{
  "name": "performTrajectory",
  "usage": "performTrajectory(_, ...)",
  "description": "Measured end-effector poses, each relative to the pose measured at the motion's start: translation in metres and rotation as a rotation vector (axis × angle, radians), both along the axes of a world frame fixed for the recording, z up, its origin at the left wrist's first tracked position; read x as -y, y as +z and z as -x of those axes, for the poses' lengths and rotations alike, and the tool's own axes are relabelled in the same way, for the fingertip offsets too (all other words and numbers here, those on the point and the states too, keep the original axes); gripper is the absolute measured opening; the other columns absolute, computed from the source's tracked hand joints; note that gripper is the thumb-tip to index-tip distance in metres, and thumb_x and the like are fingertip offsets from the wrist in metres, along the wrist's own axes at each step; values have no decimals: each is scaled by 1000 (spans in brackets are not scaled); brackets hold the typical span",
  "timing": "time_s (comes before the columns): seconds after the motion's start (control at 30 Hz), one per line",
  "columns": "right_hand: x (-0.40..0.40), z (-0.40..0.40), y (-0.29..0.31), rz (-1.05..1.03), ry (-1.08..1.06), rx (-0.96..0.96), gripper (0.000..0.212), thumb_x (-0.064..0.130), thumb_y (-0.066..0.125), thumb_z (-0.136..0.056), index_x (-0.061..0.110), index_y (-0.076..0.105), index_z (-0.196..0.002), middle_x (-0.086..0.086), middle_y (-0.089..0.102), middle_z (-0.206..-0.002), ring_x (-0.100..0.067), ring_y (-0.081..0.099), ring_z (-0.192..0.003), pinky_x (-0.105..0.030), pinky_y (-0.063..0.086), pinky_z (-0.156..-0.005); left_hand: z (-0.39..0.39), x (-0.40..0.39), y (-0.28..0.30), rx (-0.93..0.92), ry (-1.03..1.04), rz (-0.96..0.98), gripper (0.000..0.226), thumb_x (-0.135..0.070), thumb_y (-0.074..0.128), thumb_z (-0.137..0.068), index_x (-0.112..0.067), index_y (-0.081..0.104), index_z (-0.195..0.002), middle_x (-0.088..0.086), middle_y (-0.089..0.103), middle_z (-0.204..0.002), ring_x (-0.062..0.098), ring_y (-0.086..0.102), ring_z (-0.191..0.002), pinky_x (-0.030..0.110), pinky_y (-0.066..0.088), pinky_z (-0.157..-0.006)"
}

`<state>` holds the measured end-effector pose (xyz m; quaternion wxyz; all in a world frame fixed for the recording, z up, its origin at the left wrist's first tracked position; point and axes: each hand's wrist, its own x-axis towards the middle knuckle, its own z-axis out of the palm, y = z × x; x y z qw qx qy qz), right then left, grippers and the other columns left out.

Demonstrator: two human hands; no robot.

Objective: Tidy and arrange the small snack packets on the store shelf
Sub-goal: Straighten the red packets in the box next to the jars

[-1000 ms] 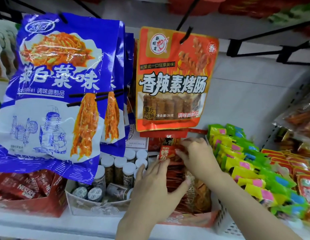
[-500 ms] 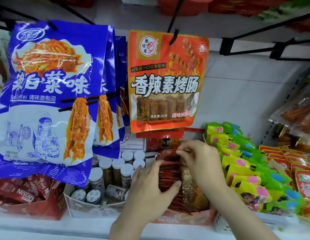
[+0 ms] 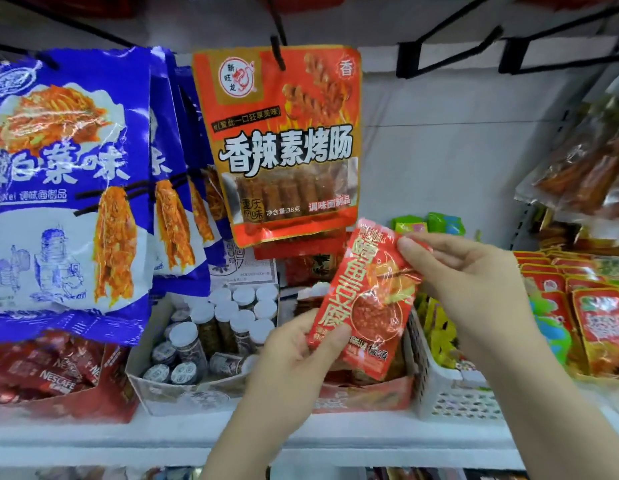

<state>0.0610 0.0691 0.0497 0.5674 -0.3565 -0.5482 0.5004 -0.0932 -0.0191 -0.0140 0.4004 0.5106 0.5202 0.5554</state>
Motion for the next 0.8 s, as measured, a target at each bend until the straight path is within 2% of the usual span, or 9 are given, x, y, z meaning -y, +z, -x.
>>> performTrajectory(0.27, -7, 3, -5, 54, -2, 3, 13, 12, 75, -80, 20, 75, -69, -2, 75, -69, -9, 69, -58, -18, 55, -53, 3, 4, 6, 121, -89, 71, 18, -36, 59, -86, -32, 76, -93, 4, 77, -98, 15, 74, -87, 9, 50, -58)
performTrajectory(0.33, -8, 1, -4, 55, 9, -7, 12, 14, 74, -81, 19, 75, -70, -2, 75, -70, -9, 69, -58, -19, 56, -54, 3, 3, 6, 182, -132, 80, 24, -44, 60, -87, -31, 75, -100, 4, 76, -107, 20, 72, -99, 17, 56, -73)
performTrajectory(0.4, -8, -2, -1, 58, 63, -24, 5, 21, 73, -79, 15, 75, -78, -4, 76, -74, -10, 69, -62, -21, 58, -59, 3, 2, 7, 364, -207, 95, 46, -62, 57, -84, -28, 74, -109, 7, 72, -118, 24, 68, -111, 29, 56, -87)
performTrajectory(0.47, -8, -5, 1, 69, 133, -50, 23, 29, 72, -72, 12, 73, -87, -7, 76, -78, -13, 69, -66, -25, 58, -64, 1, 2, 9, 664, -304, 153, 75, -76, 45, -75, -20, 72, -117, 14, 65, -129, 31, 63, -119, 42, 55, -92)
performTrajectory(0.53, -6, -5, 2, 78, 200, -75, 29, 32, 71, -69, 11, 72, -90, -6, 75, -79, -13, 68, -67, -26, 57, -66, -5, 3, 11, 851, -411, 206, 87, -78, 40, -76, -9, 68, -122, 24, 61, -131, 37, 64, -114, 47, 55, -90)
performTrajectory(0.6, -4, -1, 2, 77, 265, -109, 30, 31, 71, -70, 10, 71, -92, -6, 73, -78, -12, 65, -66, -25, 56, -64, -12, 4, 10, 889, -451, 228, 76, -68, 51, -81, -4, 69, -119, 26, 66, -120, 30, 71, -91, 38, 59, -77)
performTrajectory(0.63, -3, 1, 1, 77, 290, -139, 29, 28, 70, -72, 9, 70, -93, -5, 72, -78, -11, 65, -65, -24, 55, -63, -14, 4, 6, 904, -454, 220, 64, -56, 67, -80, -3, 71, -116, 23, 70, -110, 24, 70, -79, 32, 59, -68)
performTrajectory(0.7, -2, 2, 1, 73, 321, -176, 27, 24, 68, -74, 7, 70, -95, -5, 74, -82, -11, 67, -70, -23, 57, -65, -18, 2, 6, 941, -402, 217, 60, -27, 95, -59, 1, 73, -108, 14, 71, -88, 14, 64, -62, 21, 55, -55)
performTrajectory(0.8, -3, -2, 6, 95, 331, -124, 28, 26, 63, -82, 9, 74, -102, -7, 76, -95, -14, 72, -84, -24, 58, -68, -17, -4, 4, 813, -154, 175, 35, -20, 85, -62, -7, 79, -93, 9, 74, -81, 12, 69, -62, 19, 55, -52)
